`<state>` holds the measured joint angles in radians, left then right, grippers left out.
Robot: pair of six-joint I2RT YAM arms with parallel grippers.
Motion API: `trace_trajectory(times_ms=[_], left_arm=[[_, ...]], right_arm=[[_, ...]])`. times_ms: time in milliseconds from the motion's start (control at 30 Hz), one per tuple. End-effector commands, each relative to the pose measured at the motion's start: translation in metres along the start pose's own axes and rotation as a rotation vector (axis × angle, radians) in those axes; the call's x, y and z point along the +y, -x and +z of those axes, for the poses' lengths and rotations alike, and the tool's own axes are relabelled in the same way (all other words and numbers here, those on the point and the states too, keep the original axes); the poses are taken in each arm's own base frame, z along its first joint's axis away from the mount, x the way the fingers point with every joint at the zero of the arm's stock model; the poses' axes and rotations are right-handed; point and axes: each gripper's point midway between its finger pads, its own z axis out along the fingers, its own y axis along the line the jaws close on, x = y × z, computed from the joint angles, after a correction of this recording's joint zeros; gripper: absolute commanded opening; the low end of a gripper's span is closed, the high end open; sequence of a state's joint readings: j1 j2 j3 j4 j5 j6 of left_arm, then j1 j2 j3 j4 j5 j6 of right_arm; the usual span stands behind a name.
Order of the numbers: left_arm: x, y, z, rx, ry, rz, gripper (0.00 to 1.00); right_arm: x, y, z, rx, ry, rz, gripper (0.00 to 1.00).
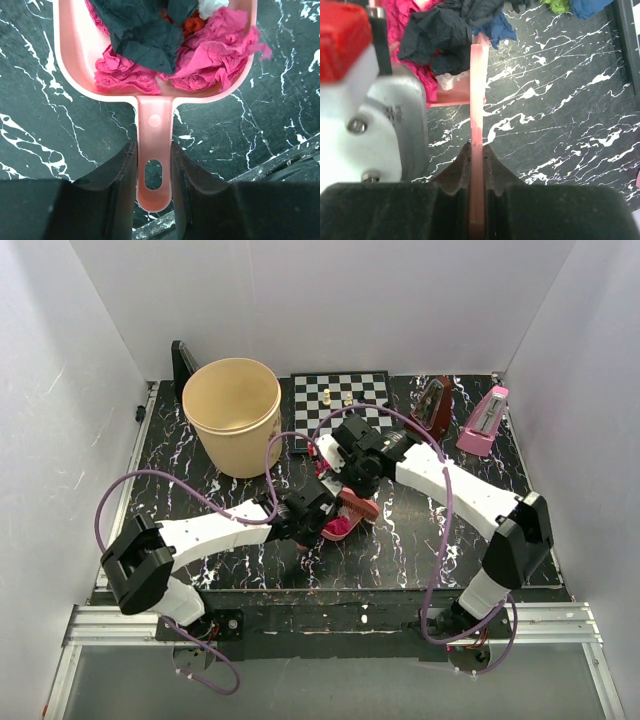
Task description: Sweep away the paper scraps from the table
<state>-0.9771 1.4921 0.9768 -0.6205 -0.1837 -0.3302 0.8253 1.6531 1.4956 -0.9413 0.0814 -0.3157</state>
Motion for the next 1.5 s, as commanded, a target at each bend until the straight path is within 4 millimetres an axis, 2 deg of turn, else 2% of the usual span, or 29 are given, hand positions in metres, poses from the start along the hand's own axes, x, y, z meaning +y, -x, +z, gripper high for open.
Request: trace_trajectory(times_ms=[0, 133, 300, 400, 533, 667, 867, 1133, 1267, 1467], left_arm=[[0.003, 0.028, -0.016, -0.169, -0.014, -0.037, 0.00], [0.005, 0.031, -0.033, -0.208, -0.027, -0.054, 0.00], [0.004, 0.031, -0.059, -0.230, -0.068, -0.068, 0.00], [0.006, 0.030, -0.075, -0.228, -0.073, -0.059, 0.00], [0.011, 0.028, -0.093, -0.208, -0.067, -0.046, 0.00], [0.025, 0.033, -0.116, -0.189, 0.010, -0.067, 0.00], [0.039, 0.063, -0.151, -0.235, 0.043, -0.066, 0.00], [0.087, 0.117, -0.200, -0.357, 0.010, -0.178, 0.00], [0.115, 0.146, -0.216, -0.420, -0.002, -0.266, 0.00], [0.146, 0.189, -0.228, -0.541, -0.172, -0.457, 0.00]], right_arm=[[-0.005, 0.011, -0.042, -0.129, -0.027, 0.111, 0.01], [-0.041, 0.008, -0.071, -0.213, -0.166, 0.254, 0.01], [-0.081, -0.005, -0.103, -0.331, -0.355, 0.392, 0.01], [-0.094, -0.019, -0.108, -0.372, -0.427, 0.464, 0.01], [-0.099, -0.028, -0.110, -0.423, -0.431, 0.571, 0.01], [-0.105, -0.032, -0.117, -0.501, -0.421, 0.700, 0.01], [-0.099, -0.033, -0.116, -0.548, -0.386, 0.721, 0.01], [-0.096, -0.036, -0.103, -0.511, -0.362, 0.744, 0.01], [-0.093, -0.034, -0.102, -0.516, -0.342, 0.744, 0.01], [-0.089, -0.035, -0.101, -0.517, -0.327, 0.742, 0.01]])
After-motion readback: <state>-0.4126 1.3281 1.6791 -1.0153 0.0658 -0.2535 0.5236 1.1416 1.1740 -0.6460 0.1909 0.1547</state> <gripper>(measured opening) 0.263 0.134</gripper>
